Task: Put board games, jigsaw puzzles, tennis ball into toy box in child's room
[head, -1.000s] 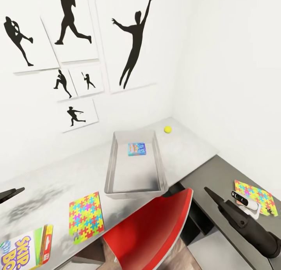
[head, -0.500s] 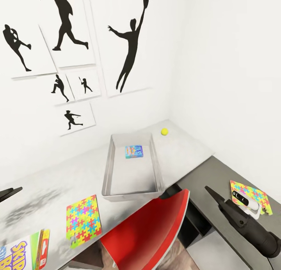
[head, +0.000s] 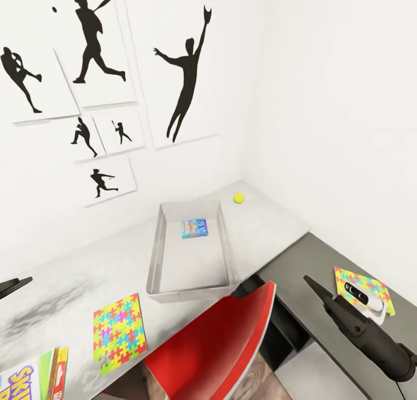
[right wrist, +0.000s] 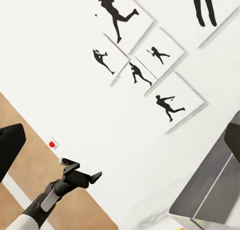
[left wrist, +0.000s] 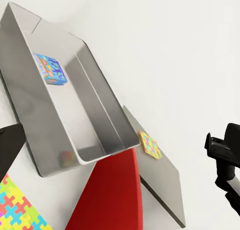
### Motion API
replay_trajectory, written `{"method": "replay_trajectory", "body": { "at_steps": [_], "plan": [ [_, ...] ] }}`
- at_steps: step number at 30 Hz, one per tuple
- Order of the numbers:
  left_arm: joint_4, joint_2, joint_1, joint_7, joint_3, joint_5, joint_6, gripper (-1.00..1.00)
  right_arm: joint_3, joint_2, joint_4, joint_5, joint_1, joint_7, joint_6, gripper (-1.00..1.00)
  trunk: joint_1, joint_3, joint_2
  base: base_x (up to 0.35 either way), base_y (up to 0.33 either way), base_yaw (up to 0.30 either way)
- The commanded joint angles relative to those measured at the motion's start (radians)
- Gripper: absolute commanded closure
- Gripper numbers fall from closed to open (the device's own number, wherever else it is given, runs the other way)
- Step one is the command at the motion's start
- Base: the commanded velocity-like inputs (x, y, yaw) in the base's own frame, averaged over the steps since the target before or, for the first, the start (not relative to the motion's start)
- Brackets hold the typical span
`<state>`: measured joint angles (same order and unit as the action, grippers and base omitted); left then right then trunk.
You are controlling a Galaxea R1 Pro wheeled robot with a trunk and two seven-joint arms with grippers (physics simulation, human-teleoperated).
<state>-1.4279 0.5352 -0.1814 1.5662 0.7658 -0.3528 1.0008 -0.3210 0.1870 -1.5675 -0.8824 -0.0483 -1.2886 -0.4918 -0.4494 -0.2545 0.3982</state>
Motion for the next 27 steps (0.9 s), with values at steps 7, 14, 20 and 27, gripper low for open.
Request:
{"method": "replay_trajectory", "body": {
  "at_steps": [7,14,20,27],
  "plan": [
    [-0.002,0.000,0.000,0.005,0.001,0.002,0.010,-1.00,-0.001,0.001,0.001,-0.005,-0.001,0.000,-0.010,-1.00,-0.001,0.001,0.002,0.000,0.000,-0.026],
    [-0.002,0.000,0.000,0.005,0.001,0.002,0.010,-1.00,-0.002,0.001,0.001,-0.004,-0.001,0.004,-0.008,-1.00,-0.001,0.002,0.002,0.000,0.000,-0.002],
    [-0.002,0.000,0.000,0.005,0.000,0.002,0.010,-1.00,-0.002,0.000,0.001,-0.006,-0.001,0.008,-0.009,-1.00,-0.001,0.002,0.002,0.000,0.000,0.000],
    [-0.002,0.000,0.000,0.005,0.000,0.002,0.010,-1.00,-0.002,0.004,0.001,-0.006,-0.001,0.014,-0.017,-1.00,-0.001,0.002,0.002,0.000,0.000,0.000]
  ]
}}
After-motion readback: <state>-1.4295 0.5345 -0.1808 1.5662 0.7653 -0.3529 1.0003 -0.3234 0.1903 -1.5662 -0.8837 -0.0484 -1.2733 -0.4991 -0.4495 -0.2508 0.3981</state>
